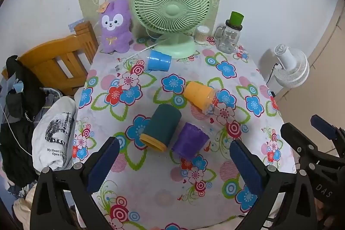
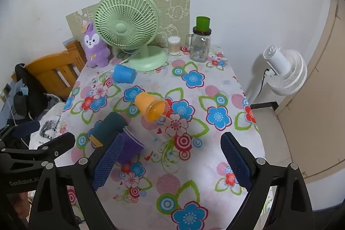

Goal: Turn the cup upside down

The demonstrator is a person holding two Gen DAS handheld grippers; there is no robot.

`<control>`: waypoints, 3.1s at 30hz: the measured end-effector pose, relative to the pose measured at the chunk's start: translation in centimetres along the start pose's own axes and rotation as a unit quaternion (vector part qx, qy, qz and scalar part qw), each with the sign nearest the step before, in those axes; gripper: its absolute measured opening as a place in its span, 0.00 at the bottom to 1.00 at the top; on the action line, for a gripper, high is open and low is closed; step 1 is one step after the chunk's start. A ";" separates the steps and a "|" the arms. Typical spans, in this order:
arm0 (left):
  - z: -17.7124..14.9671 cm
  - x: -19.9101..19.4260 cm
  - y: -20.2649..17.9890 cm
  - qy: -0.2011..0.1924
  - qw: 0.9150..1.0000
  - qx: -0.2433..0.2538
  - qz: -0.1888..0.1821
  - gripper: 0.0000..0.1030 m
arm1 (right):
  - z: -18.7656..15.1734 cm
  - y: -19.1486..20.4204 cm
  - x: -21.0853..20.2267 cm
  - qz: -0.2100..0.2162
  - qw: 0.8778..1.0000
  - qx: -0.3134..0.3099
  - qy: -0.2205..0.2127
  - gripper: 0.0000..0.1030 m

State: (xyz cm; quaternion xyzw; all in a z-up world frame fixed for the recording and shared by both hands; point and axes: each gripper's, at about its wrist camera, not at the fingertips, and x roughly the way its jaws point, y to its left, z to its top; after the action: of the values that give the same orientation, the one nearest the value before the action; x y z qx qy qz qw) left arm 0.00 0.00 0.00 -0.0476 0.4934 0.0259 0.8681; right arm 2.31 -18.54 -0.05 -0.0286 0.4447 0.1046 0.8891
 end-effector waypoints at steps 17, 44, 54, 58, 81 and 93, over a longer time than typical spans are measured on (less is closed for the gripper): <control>0.3 -0.5 0.3 -0.003 1.000 0.001 0.001 1.00 | -0.3 0.4 -0.5 0.000 1.000 0.003 -0.003 0.91; 0.3 -0.9 0.5 -0.005 1.000 -0.001 0.000 1.00 | -0.1 0.7 -0.9 -0.008 1.000 -0.003 -0.009 0.91; 0.1 -1.0 0.7 -0.005 1.000 0.000 0.002 1.00 | 0.0 1.1 -0.9 -0.009 1.000 -0.006 -0.013 0.91; 0.0 -1.0 1.3 -0.007 1.000 0.003 0.003 1.00 | 0.2 1.2 -0.8 -0.007 1.000 -0.006 -0.012 0.91; 1.6 0.5 1.0 0.008 1.000 0.014 0.006 1.00 | 1.0 1.3 0.9 -0.010 1.000 -0.005 0.006 0.91; 3.1 3.7 1.3 0.037 0.998 0.044 0.014 1.00 | 2.3 1.9 3.8 -0.013 0.999 0.000 0.040 0.91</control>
State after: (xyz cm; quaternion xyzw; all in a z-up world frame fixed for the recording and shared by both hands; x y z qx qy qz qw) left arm 4.42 1.64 -1.63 -0.0034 0.5268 0.0147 0.8499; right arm 5.94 -15.75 -1.66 -0.0391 0.4798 0.0919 0.8717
